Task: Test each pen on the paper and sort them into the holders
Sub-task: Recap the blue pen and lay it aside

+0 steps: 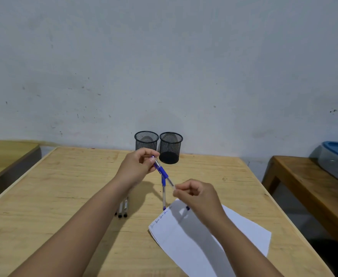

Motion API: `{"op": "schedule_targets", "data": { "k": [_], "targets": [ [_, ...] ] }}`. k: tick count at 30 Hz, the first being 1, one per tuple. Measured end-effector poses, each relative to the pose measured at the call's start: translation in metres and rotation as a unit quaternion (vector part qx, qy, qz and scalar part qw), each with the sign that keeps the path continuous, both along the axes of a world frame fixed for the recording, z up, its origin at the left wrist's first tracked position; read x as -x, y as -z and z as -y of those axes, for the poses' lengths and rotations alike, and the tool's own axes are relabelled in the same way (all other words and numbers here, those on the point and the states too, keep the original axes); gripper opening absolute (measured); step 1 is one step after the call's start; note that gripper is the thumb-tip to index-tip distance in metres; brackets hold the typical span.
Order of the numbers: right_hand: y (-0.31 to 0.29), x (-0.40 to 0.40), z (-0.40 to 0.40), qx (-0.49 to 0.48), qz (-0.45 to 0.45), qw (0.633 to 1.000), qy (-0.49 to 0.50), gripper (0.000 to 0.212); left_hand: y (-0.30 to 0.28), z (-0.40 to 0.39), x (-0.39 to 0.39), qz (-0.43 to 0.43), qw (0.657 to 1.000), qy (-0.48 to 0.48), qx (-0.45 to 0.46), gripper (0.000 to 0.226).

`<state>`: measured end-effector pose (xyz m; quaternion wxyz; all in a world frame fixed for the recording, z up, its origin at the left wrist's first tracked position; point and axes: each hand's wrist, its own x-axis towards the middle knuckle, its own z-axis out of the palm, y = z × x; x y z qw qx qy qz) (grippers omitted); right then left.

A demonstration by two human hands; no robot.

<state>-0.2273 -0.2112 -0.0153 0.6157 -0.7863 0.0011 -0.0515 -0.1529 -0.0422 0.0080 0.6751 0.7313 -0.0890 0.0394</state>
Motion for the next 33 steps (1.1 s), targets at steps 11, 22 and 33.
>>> {"op": "schedule_targets", "data": {
  "k": [11, 22, 33],
  "targets": [
    [0.023, -0.026, -0.016, 0.041, -0.041, 0.993, 0.105, 0.003, 0.044, 0.024, -0.007, 0.038, 0.966, -0.113, -0.229, 0.03],
    [0.049, -0.071, -0.03, 0.152, -0.101, 0.971, 0.154, 0.015, 0.11, 0.025, -0.023, 0.033, 0.895, -0.084, -0.438, 0.038],
    [0.055, -0.076, -0.034, 0.228, -0.104, 0.959, 0.135, 0.01, 0.109, 0.024, -0.02, 0.046, 0.907, -0.1, -0.407, 0.038]
  ]
}}
